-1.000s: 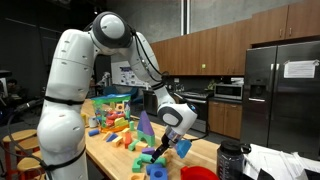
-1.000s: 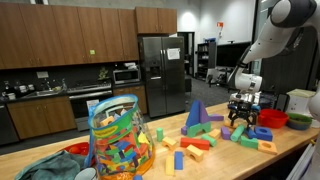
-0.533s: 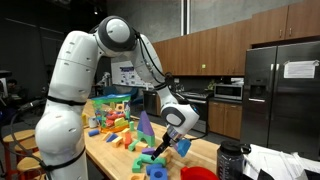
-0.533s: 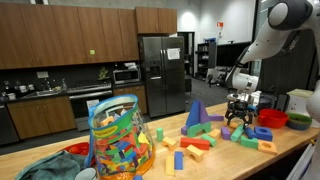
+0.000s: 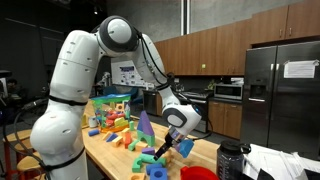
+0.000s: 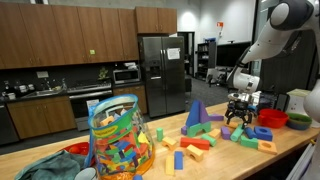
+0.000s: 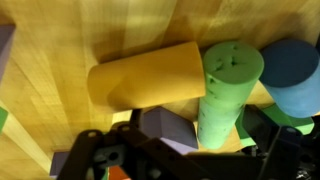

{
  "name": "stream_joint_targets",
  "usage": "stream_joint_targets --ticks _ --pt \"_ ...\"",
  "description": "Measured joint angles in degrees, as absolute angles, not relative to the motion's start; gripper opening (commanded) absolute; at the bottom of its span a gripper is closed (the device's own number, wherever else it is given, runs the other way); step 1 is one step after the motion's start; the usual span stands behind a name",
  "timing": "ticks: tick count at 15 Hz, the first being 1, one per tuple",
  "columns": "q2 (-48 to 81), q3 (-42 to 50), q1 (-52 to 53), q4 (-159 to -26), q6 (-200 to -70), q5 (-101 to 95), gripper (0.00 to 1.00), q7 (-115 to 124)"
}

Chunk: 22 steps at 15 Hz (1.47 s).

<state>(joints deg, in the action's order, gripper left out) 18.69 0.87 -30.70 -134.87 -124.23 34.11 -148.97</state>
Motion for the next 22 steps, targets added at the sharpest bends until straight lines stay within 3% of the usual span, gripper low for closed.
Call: stream_joint_targets --ticks 8,22 --pt "17.07 -3.45 -36.29 -139.19 -130.20 32.90 1.00 -149.01" --pt "1.61 -12.58 -41.57 -150.84 -132.75 30.60 1.00 -148.99"
